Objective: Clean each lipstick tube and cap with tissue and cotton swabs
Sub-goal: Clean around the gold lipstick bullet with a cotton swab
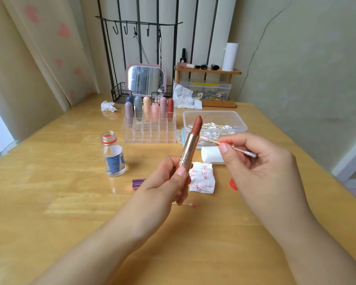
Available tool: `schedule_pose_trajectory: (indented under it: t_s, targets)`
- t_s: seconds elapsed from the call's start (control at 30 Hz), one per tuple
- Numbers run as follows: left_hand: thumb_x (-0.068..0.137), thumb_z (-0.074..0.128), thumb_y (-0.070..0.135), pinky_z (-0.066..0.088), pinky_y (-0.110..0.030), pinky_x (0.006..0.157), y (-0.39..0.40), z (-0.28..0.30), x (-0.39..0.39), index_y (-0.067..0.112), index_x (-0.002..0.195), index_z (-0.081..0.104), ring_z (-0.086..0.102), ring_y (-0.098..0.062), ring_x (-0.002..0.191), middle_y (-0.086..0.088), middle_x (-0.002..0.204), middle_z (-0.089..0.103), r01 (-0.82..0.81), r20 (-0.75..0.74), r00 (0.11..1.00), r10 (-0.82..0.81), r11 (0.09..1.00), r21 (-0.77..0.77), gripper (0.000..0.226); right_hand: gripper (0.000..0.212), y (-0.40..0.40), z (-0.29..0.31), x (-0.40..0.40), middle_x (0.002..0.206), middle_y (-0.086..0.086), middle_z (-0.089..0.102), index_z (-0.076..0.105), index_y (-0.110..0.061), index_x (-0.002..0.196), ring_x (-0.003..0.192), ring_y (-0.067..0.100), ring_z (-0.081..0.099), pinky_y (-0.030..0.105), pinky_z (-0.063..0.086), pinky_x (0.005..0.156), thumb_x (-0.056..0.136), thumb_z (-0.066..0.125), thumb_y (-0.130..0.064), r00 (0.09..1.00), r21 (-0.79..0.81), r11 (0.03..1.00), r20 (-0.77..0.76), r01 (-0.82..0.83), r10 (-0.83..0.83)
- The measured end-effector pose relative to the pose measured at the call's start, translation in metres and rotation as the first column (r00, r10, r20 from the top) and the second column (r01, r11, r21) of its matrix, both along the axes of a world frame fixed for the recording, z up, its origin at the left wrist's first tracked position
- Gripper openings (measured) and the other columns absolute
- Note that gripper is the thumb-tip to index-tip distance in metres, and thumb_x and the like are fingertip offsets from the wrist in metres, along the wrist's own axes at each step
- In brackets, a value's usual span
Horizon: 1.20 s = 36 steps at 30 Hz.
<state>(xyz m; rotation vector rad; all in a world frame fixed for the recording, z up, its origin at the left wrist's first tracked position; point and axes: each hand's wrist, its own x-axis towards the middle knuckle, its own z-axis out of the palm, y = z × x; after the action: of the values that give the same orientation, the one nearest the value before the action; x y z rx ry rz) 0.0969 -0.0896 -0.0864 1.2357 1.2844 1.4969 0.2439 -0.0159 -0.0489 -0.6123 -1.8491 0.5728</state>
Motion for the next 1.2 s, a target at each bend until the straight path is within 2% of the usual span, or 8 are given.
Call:
schedule_pose_trajectory:
  t_s: [0.1,0.3,0.4,0.53,0.6,0.83,1.0,1.2]
  targets:
    - [0.085,0.043,0.039,0.036,-0.032,0.074,-0.0003,-0.0003,0.0009,0.010,0.100,0.053,0.042,-0.013,0.066,0.006,0.069,0.050,0.006,-0.020,1.000,-0.006,1.000,0.003,0.035,0.013,0.0007,-0.0006,0.0003,0.054,-0.029,0.050,0.064,-0.032,0.081,0.052,0.001,0.054,0.011,0.041,0.052,0.084,0.060,-0.021,1.000,0.014,1.000,-0.005,0.005,-0.005]
    - [0.085,0.042,0.039,0.037,-0.030,0.073,-0.0013,-0.0008,0.0007,0.011,0.101,0.053,0.042,-0.012,0.067,0.004,0.071,0.050,0.022,-0.036,0.999,-0.021,1.000,0.011,0.033,0.015,0.0008,0.0001,-0.0004,0.057,-0.030,0.051,0.064,-0.033,0.082,0.054,0.001,0.054,0.011,0.042,0.052,0.085,0.060,-0.019,1.000,0.031,0.999,-0.002,0.008,-0.008]
    - [0.085,0.042,0.037,0.038,-0.028,0.070,-0.0016,0.0000,0.0005,0.009,0.102,0.053,0.042,-0.012,0.066,0.006,0.070,0.050,0.028,-0.043,0.999,-0.027,0.999,0.024,0.035,0.016,0.0003,0.0010,0.0002,0.057,-0.029,0.050,0.064,-0.035,0.080,0.053,0.004,0.052,0.020,0.045,0.050,0.084,0.060,-0.020,1.000,0.030,0.999,-0.001,0.018,-0.018]
    - [0.085,0.042,0.037,0.038,-0.026,0.069,-0.0023,0.0014,0.0009,0.008,0.102,0.053,0.042,-0.012,0.066,0.007,0.070,0.049,0.031,-0.042,0.999,-0.029,0.999,0.034,0.035,0.011,0.0015,0.0009,0.0027,0.057,-0.027,0.049,0.068,-0.027,0.079,0.052,0.007,0.048,0.037,0.052,0.051,0.083,0.060,-0.021,0.999,-0.003,1.000,-0.011,0.031,-0.031]
    - [0.085,0.042,0.036,0.038,-0.027,0.069,-0.0025,0.0018,0.0011,0.007,0.102,0.053,0.041,-0.012,0.066,0.007,0.070,0.049,0.031,-0.043,0.999,-0.029,0.999,0.037,0.036,0.010,0.0023,0.0009,0.0033,0.055,-0.026,0.049,0.069,-0.026,0.080,0.052,0.008,0.047,0.041,0.052,0.052,0.083,0.060,-0.022,0.999,-0.024,0.999,-0.010,0.041,-0.041]
    - [0.086,0.042,0.038,0.035,-0.032,0.072,-0.0034,0.0017,0.0015,0.010,0.101,0.054,0.041,-0.014,0.066,0.003,0.070,0.048,0.034,-0.046,0.998,-0.032,0.999,0.035,0.034,0.010,0.0003,0.0028,0.0015,0.057,-0.027,0.050,0.066,-0.026,0.078,0.052,0.006,0.047,0.033,0.050,0.051,0.084,0.059,-0.021,1.000,-0.012,1.000,-0.014,0.018,-0.018]
    - [0.086,0.042,0.038,0.035,-0.031,0.071,-0.0035,0.0023,0.0018,0.009,0.099,0.054,0.041,-0.014,0.065,0.005,0.070,0.049,0.028,-0.033,0.999,-0.027,0.999,0.037,0.034,0.010,0.0028,0.0019,0.0048,0.053,-0.023,0.046,0.067,-0.027,0.078,0.052,0.008,0.042,0.043,0.051,0.050,0.083,0.060,-0.022,0.999,-0.062,0.997,-0.023,0.038,-0.040]
    - [0.086,0.042,0.036,0.035,-0.030,0.070,-0.0041,0.0033,0.0022,0.008,0.098,0.054,0.040,-0.014,0.065,0.005,0.069,0.048,0.033,-0.026,0.999,-0.032,0.999,0.043,0.033,0.010,0.0003,0.0040,0.0033,0.051,-0.022,0.044,0.067,-0.027,0.077,0.052,0.008,0.041,0.042,0.048,0.048,0.083,0.060,-0.023,0.999,-0.058,0.998,-0.031,0.019,-0.021]
